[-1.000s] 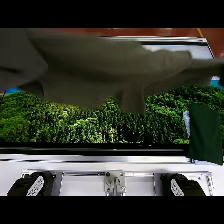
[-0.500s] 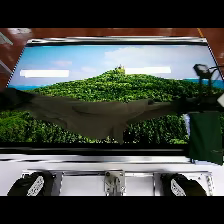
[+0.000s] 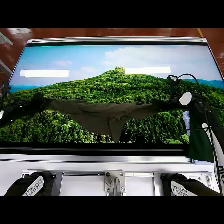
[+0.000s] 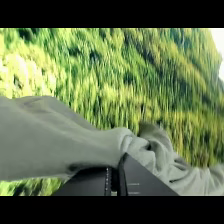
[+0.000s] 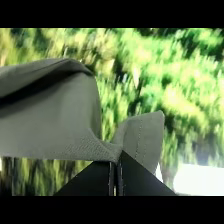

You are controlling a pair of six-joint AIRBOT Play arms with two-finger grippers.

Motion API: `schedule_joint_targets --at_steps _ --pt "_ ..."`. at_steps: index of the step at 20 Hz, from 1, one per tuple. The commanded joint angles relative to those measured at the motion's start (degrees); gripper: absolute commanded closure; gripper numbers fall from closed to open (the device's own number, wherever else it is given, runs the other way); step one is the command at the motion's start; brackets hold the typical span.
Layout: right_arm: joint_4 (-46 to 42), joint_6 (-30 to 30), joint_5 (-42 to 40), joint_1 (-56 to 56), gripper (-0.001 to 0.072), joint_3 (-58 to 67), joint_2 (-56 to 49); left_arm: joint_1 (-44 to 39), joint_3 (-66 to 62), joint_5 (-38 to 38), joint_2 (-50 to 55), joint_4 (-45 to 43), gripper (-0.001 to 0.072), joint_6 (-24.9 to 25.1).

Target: Fold the shirts.

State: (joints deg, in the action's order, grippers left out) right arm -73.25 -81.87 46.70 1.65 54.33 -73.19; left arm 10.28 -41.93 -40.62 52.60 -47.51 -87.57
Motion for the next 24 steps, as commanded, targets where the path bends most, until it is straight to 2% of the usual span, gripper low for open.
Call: schedule_joint_targets --at_steps 1,2,4,6,7,10,11,13,14,16,19,21,24 --pt "4.50 -2.58 -8.70 0.35 0.0645 -0.24 -2.71 -3.50 1.03 11.39 7.72 3.02 0.0664 0.02" --pt "6.01 -2.58 -9.25 0.35 0.0645 -0.24 -2.71 -4.04 0.92 11.67 9.31 3.41 0.0586 0.02" --pt "8.79 -2.58 -9.40 0.35 0.0645 -0.24 -2.69 -2.36 -0.17 10.62 10.40 3.65 0.0140 -0.17" --pt "9.77 -2.56 -8.41 0.35 0.0645 -0.24 -2.67 4.20 -4.22 7.41 9.88 3.67 0.0130 -0.37" --pt "9.77 -2.56 -7.74 0.35 0.0645 -0.24 -2.67 8.41 -7.67 2.64 9.81 3.67 0.0130 -0.81" --pt "9.75 -1.99 -6.25 0.35 0.0645 -0.24 -2.67 18.51 -16.44 -20.74 10.14 3.34 0.0130 3.13" --pt "9.75 -1.88 -5.88 0.35 0.0645 -0.24 -2.67 19.67 -16.39 -28.61 10.05 2.89 0.0130 3.19" --pt "9.77 -1.90 -4.70 0.35 0.0644 -0.24 -2.67 17.22 -11.63 -37.31 9.03 -0.63 0.0131 3.48" --pt "9.77 -1.90 -4.00 0.35 0.0644 -0.24 -2.67 14.73 -7.43 -37.33 8.09 -1.46 0.0130 2.89" --pt "9.77 -1.90 -2.29 0.37 0.0645 -0.24 -2.67 8.02 2.38 -30.58 6.88 0.13 0.0130 0.90" --pt "9.75 -1.90 -0.44 0.37 0.0644 -0.24 -2.67 -6.05 15.17 -12.11 7.48 12.13 0.0129 0.46" --pt "9.75 -1.90 0.00 0.35 0.0644 -0.24 -2.67 -15.82 19.26 -0.15 8.96 20.00 0.0130 0.48" --pt "9.77 -1.92 0.04 0.35 0.0645 -0.24 -2.67 -24.65 19.10 9.55 13.05 25.38 0.0131 0.50"
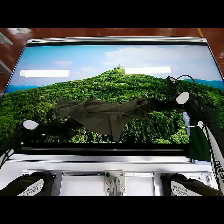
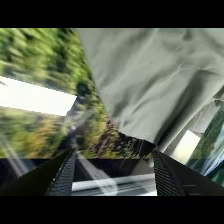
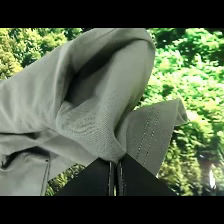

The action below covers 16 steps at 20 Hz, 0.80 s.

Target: Fold the shirts.

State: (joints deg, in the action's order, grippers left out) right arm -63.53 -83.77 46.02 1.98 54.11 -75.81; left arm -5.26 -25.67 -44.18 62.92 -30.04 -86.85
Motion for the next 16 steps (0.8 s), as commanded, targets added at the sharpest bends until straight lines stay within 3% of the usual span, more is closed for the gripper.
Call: schedule_joint_targets --at_steps 1,10,11,12,13,15,16 --pt "0.04 0.00 0.81 0.04 0.0644 -0.02 -0.04 -10.60 2.49 15.17 4.31 9.18 0.0131 -0.20" --pt "0.57 -0.15 2.95 0.04 0.0644 -0.02 -0.04 -13.09 -3.91 18.71 13.03 11.61 0.0141 0.61" --pt "0.55 -0.24 3.13 0.04 0.0644 -0.02 -0.04 -13.09 -3.91 18.73 13.73 12.28 0.0274 0.59" --pt "0.55 -0.24 3.32 0.04 0.0644 -0.02 -0.04 -13.07 -3.93 18.95 14.25 12.37 0.0521 0.63" --pt "0.55 -0.24 3.58 0.04 0.0644 -0.02 -0.04 -12.98 -3.96 19.34 14.34 12.33 0.0668 0.72" --pt "0.17 -0.17 3.67 0.02 0.0644 -0.02 -0.02 -12.85 -4.55 19.41 13.22 12.24 0.0669 3.06" --pt "-0.11 -0.17 3.41 0.02 0.0644 -0.02 0.09 -12.90 -5.75 19.37 11.32 11.30 0.0670 8.33"
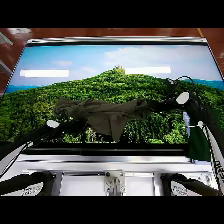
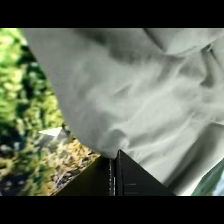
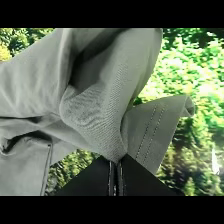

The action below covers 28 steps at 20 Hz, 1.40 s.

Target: Fold the shirts.

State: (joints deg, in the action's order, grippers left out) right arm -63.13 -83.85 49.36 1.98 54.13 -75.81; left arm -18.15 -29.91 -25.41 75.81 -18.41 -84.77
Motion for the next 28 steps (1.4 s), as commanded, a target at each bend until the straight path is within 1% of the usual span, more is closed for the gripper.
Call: schedule_joint_targets --at_steps 1,2,4,5,7,8,9,11,12,14,15,17,19,21,23,26,28 --pt "-0.94 0.09 -0.55 0.02 0.0644 -0.02 0.52 -0.09 -3.32 0.07 -4.48 -3.89 0.0670 11.10" --pt "-2.19 0.46 -0.96 0.02 0.0645 0.33 1.51 0.35 -5.86 -0.98 -8.33 -9.99 0.0670 11.21" --pt "-6.40 1.60 -1.27 0.02 0.0644 2.51 4.94 3.78 -12.09 -4.13 -16.55 -20.83 0.0670 4.66" --pt "-8.96 2.80 -1.09 0.02 0.0645 4.50 7.56 6.14 -15.96 -5.62 -20.76 -24.15 0.0671 3.28" --pt "-14.10 4.17 -1.49 0.02 0.0645 9.88 13.66 10.93 -26.01 -6.82 -29.57 -29.31 0.0670 3.72" --pt "-17.11 4.15 -1.97 0.02 0.0645 13.29 16.98 12.90 -32.17 -6.78 -33.66 -32.39 0.0670 7.08" --pt "-19.54 4.07 -2.45 0.02 0.0645 16.61 19.96 14.58 -38.07 -6.75 -36.72 -35.12 0.0670 7.91" --pt "-22.67 3.91 -2.62 0.02 0.0645 23.47 25.55 18.53 -50.34 -8.04 -40.81 -38.23 0.0670 4.85" --pt "-23.30 3.72 -2.62 0.02 0.0645 26.45 28.02 20.35 -55.58 -10.58 -41.62 -39.39 0.0670 4.04" --pt "-24.94 3.02 -2.45 0.02 0.0645 31.39 32.85 23.87 -64.72 -18.88 -42.01 -42.23 0.0670 3.54" --pt "-26.16 2.05 -2.14 0.02 0.0645 33.05 35.21 25.35 -67.98 -22.97 -41.99 -44.19 0.0670 1.42" --pt "-28.15 0.13 0.92 0.02 0.0645 34.62 39.12 27.47 -72.13 -29.68 -42.29 -47.36 0.0669 -2.58" --pt "-28.81 -0.22 6.78 0.02 0.0645 34.60 42.29 27.80 -73.05 -31.36 -43.36 -47.82 0.0669 -3.67" --pt "-28.94 -0.20 14.29 0.02 0.0645 34.60 44.02 27.80 -73.05 -32.76 -44.28 -48.41 0.0669 -3.61" --pt "-28.96 -0.11 20.81 0.02 0.0645 34.60 44.30 27.78 -73.05 -35.98 -44.78 -51.06 0.0669 -3.56" --pt "-32.15 0.04 25.77 0.02 0.0645 34.60 42.62 27.80 -72.59 -39.32 -44.76 -55.21 0.0669 -2.95" --pt "-35.12 0.07 28.44 0.02 0.0645 34.58 39.87 27.80 -70.01 -40.44 -44.54 -57.02 0.0669 -2.95"
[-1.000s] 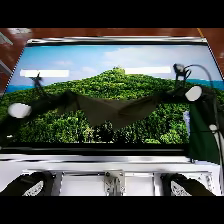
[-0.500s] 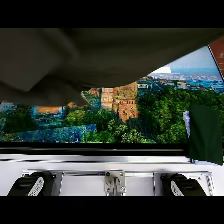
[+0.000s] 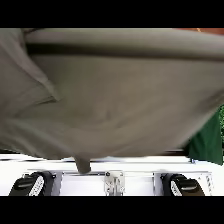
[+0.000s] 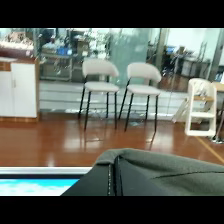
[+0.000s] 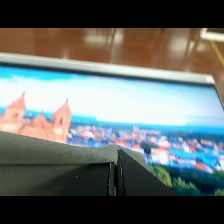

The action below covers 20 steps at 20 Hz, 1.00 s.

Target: Fold the shirts.

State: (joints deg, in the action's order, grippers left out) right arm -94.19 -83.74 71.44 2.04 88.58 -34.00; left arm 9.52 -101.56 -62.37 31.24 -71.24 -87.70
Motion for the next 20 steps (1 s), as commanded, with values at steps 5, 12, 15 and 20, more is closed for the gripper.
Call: schedule_joint_targets --at_steps 5,12,15,20 --pt "-4.63 -1.77 16.92 -0.04 0.0644 -2.89 -16.68 0.11 21.51 -5.22 0.92 -4.22 0.0669 -0.04" --pt "6.08 -6.86 -18.27 -0.04 0.0644 -16.02 -44.44 0.11 47.87 14.12 16.35 -0.04 0.0668 -4.13" --pt "14.88 -8.28 -35.60 -0.04 0.0644 -16.02 -52.81 0.09 47.52 27.85 27.82 8.24 0.0668 -4.11" --pt "25.18 -10.78 -43.60 -0.02 0.0637 -16.02 -59.58 -1.66 47.52 31.21 41.94 16.02 0.0668 -4.11"
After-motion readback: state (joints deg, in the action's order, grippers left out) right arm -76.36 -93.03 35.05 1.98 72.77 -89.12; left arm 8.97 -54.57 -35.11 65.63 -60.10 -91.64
